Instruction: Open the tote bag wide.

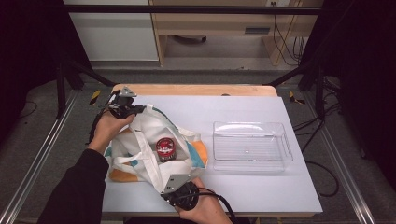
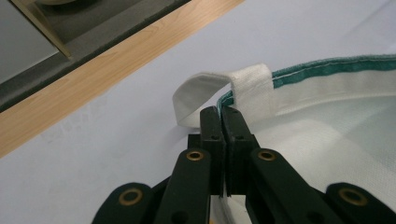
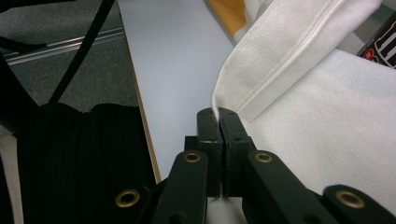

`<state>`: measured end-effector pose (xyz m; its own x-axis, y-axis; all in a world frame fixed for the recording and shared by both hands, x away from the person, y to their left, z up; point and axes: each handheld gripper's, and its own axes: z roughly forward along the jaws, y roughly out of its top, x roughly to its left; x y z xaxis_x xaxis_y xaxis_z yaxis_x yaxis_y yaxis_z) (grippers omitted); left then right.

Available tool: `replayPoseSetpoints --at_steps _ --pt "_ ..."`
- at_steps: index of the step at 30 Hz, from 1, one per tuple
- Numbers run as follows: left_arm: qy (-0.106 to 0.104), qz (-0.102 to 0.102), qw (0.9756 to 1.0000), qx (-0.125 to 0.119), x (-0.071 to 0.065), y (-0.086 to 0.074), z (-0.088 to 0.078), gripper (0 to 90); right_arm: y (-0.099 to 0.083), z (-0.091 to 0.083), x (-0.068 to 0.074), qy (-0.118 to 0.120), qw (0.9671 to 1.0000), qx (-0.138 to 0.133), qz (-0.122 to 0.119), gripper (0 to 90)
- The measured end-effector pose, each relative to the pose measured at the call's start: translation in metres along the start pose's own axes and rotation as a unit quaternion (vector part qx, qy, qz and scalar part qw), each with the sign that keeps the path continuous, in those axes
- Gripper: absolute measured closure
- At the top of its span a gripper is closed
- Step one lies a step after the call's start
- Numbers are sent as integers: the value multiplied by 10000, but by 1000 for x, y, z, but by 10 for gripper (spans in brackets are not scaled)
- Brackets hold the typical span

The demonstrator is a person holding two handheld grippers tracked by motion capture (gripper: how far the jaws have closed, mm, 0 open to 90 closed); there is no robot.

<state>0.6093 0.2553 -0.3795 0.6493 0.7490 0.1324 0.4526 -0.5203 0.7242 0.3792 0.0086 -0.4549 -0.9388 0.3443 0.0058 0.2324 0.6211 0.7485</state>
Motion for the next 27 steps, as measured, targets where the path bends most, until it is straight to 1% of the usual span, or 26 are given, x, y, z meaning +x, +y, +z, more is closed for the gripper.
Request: replayPoseSetpoints --at_steps 2,3,7,10,11,12,13,14,15,16,17,18,19,20,21,24,25,26,27 --pt "27 37 10000 28 -2 -1 1 884 0 0 0 8 10000 -1 2 892" --pt "13 -34 10000 18 -2 -3 2 884 0 0 0 8 10000 8 26 891" --pt "-10 -80 10000 38 -3 -8 5 883 0 1 0 7 10000 6 30 891" --pt "-21 -95 9999 -30 -6 -11 3 879 0 0 -1 10 10000 -14 49 889" --pt "13 -96 9999 -99 -7 -11 1 877 0 0 -1 6 10000 -37 71 885" --pt "16 -68 9998 -200 -9 -11 -3 844 0 -1 -1 25 9999 -92 63 864" --pt "16 -68 9998 -200 -9 -11 -3 819 0 -1 -1 44 9999 -113 48 842" --pt "83 34 9995 -303 -12 -10 -8 794 0 -2 -1 32 9999 -158 31 815" --pt "116 93 9993 -357 -14 -9 -12 761 1 -3 -1 -1 9998 -220 19 778" --pt "157 173 9989 -417 -16 -9 -16 725 2 -4 -1 -49 9996 -257 59 747" --pt "157 173 9989 -417 -16 -9 -16 693 3 -6 -2 -74 9995 -304 32 719" --pt "174 241 9984 -471 -18 -8 -21 693 3 -6 -2 -74 9995 -304 32 719" --pt "197 272 9981 -517 -20 -8 -26 605 5 -12 -1 -136 9993 -353 39 638" --pt "242 302 9975 -589 -23 -8 -31 605 5 -12 -1 -136 9993 -353 39 638" --pt "305 355 9966 -677 -26 -8 -38 579 7 -15 -2 -155 9992 -373 -3 610" --pt "360 371 9949 -862 -34 -7 -55 500 13 -24 -1 -208 9990 -400 -83 543" --pt "387 367 9940 -951 -38 -7 -63 483 18 -31 0 -233 9989 -377 -137 522" --pt "398 381 9936 -986 -40 -8 -68 483 18 -31 0 -233 9989 -377 -137 522" --pt "443 380 9925 -1070 -46 -9 -81 462 25 -39 1 -287 9986 -408 -196 510"
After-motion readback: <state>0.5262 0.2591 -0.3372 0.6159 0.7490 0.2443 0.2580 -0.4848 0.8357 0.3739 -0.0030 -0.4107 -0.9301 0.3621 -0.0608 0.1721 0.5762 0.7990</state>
